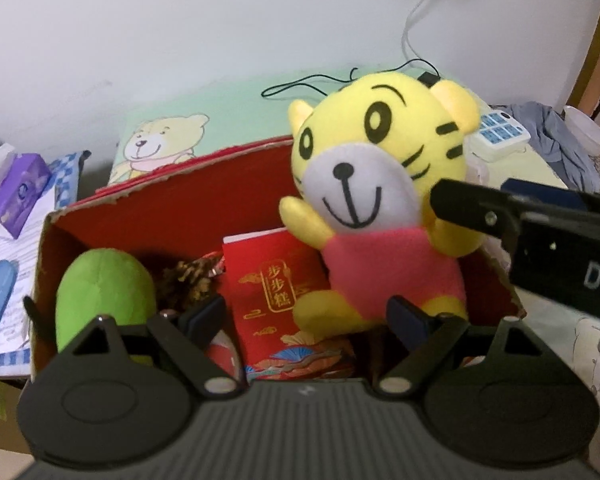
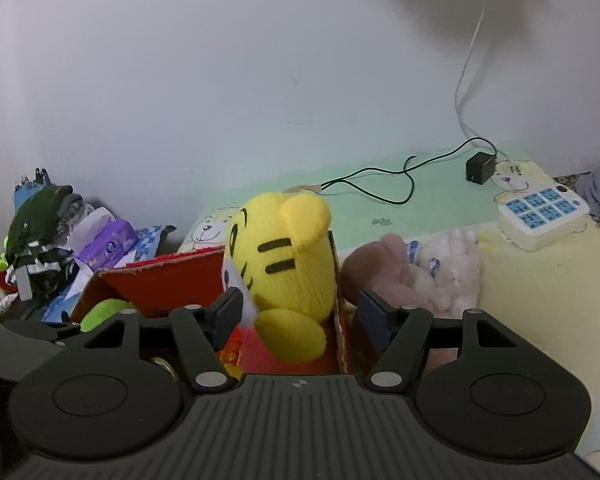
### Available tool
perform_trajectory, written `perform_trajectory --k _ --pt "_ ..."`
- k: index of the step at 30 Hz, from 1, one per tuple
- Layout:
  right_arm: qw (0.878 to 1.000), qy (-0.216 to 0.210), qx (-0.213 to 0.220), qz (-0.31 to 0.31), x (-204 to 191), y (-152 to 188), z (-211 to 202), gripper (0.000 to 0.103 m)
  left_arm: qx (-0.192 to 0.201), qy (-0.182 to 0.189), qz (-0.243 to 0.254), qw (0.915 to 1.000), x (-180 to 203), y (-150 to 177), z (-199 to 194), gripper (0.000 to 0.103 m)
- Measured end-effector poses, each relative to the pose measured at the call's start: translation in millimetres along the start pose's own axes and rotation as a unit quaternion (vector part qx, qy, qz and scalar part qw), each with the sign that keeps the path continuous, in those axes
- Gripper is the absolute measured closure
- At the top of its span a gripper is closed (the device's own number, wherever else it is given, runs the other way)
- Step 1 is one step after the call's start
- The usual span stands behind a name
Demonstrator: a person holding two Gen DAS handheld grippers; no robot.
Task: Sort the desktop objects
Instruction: 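Lower the tiger plush into the red box and open the right tool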
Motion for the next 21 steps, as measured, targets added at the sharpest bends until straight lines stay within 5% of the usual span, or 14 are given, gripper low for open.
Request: perform_trajectory --k 13,21 --pt "1.0 0.009 -0.002 0.005 8.2 9.3 -10.4 0.043 -0.01 -0.038 -0.006 0.9992 6.1 1.3 -5.6 0.013" --pt "1.0 -0.004 -0.013 0.009 10.1 14.7 -13.1 0.056 -0.017 -0.062 -0.008 0.9979 7.8 1.6 -10.2 0.013"
Point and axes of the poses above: each gripper's, at about its wrist camera, not at the fingertips, and z roughly the way its jaws point, x to its right, y to its underside, the point moved 2 cm from there along z, roughly the way its jaws point, and after that the axes turned 12 degrees about z, right-handed, at the moved point
